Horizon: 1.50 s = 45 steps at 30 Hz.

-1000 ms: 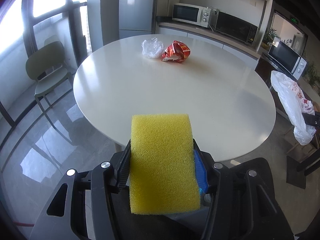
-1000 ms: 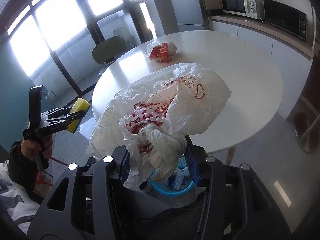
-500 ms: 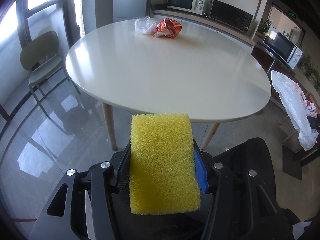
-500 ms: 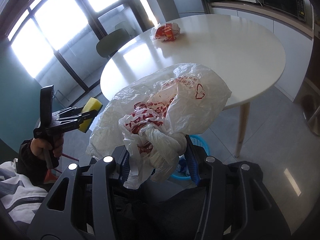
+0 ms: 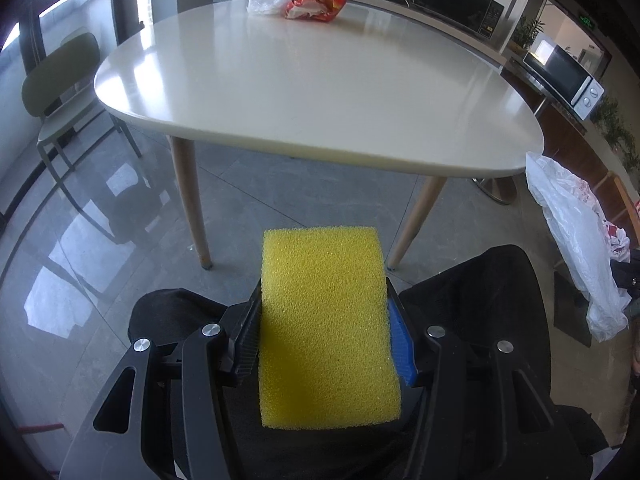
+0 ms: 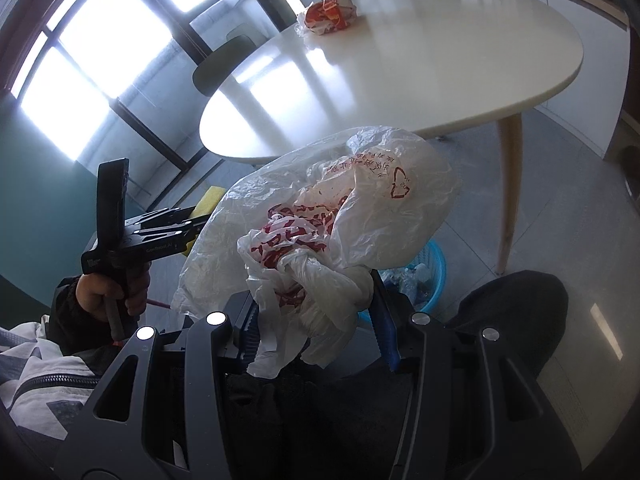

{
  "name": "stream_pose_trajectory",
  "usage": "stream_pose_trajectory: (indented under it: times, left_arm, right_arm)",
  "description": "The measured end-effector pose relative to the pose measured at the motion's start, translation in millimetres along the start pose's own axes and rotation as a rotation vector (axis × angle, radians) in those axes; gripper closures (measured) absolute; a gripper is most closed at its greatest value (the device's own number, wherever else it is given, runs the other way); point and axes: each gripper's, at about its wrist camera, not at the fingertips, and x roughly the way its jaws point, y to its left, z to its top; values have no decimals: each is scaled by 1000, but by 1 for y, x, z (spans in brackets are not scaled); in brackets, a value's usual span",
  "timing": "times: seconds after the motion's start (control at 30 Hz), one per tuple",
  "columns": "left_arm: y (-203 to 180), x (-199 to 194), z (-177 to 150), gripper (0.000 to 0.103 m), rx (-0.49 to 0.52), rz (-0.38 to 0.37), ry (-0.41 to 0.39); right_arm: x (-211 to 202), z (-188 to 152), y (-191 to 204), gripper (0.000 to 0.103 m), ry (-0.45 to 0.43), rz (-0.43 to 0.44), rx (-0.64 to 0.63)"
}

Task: Collect trash
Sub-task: 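Carry the sponge and white bag down over the wastebasket, then open both tools to drop the sponge and bag into the wastebasket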

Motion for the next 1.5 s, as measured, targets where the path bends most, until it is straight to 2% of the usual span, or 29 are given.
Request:
stream_pose_trajectory:
  times: [0.33, 0.53, 0.7, 0.83, 0.93, 1.1, 1.23, 1.3, 1.5]
  left_arm:
    - [5, 45, -15, 50, -17, -5, 110]
    - [10, 79, -11, 50, -23, -7, 175]
    - [14, 112, -9, 50, -38, -25, 243]
    - [20, 139, -12, 50, -50, -24, 298]
    - [24, 162, -12, 50, -87, -37, 348]
    - [30, 206, -13, 50, -142, -37, 431]
    - [36, 240, -12, 50, -197, -67, 474]
    - [38, 257, -12, 50, -219, -93, 496]
    - [40, 296, -18, 49, -237, -76, 562]
  right_arm:
    - [57, -20, -34, 58, 121, 5, 97]
    - [101, -15, -53, 58, 191, -6, 136]
    - [153, 0, -68, 58, 298, -82, 48]
    - [194, 7, -82, 58, 371, -111, 68]
    - [224, 13, -88, 58, 418, -131, 56]
    - [277, 17, -93, 58, 510, -215, -11]
    - [316, 17, -104, 58, 585, -235, -48]
    - [334, 17, -111, 58, 611, -270, -67]
    - [368, 15, -125, 57, 662, -297, -108]
